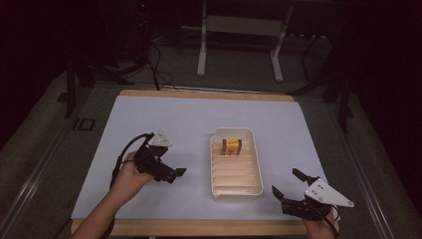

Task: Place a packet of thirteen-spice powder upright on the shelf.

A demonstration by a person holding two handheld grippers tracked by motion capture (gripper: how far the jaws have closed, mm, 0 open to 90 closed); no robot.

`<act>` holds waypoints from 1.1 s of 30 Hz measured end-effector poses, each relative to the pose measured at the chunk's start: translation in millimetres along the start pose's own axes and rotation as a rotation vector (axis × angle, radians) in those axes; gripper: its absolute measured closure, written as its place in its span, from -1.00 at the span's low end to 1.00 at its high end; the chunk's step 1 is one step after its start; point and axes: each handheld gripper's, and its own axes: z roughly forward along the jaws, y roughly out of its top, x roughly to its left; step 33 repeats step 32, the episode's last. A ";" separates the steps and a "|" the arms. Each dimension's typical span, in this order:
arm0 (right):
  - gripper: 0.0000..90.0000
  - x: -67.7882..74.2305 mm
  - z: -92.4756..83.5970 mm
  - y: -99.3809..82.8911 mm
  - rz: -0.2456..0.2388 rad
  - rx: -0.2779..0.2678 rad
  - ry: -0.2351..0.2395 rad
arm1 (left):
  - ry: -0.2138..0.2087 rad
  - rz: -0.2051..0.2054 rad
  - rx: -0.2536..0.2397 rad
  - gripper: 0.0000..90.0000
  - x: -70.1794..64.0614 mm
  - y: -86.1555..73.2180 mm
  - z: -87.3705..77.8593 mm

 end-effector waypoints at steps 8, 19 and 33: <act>-0.68 0.0 0.0 0.1 -0.001 -0.001 0.001 | -0.012 -0.028 -0.023 -0.98 -16.8 -26.3 0.3; -0.68 -0.3 0.6 -0.2 -0.003 0.002 0.000 | 0.009 -0.055 -0.046 -0.98 -23.1 -56.3 7.1; -0.68 -0.8 0.2 -0.2 -0.005 -0.001 0.003 | 0.030 -0.064 -0.066 -0.98 -25.0 -70.9 12.0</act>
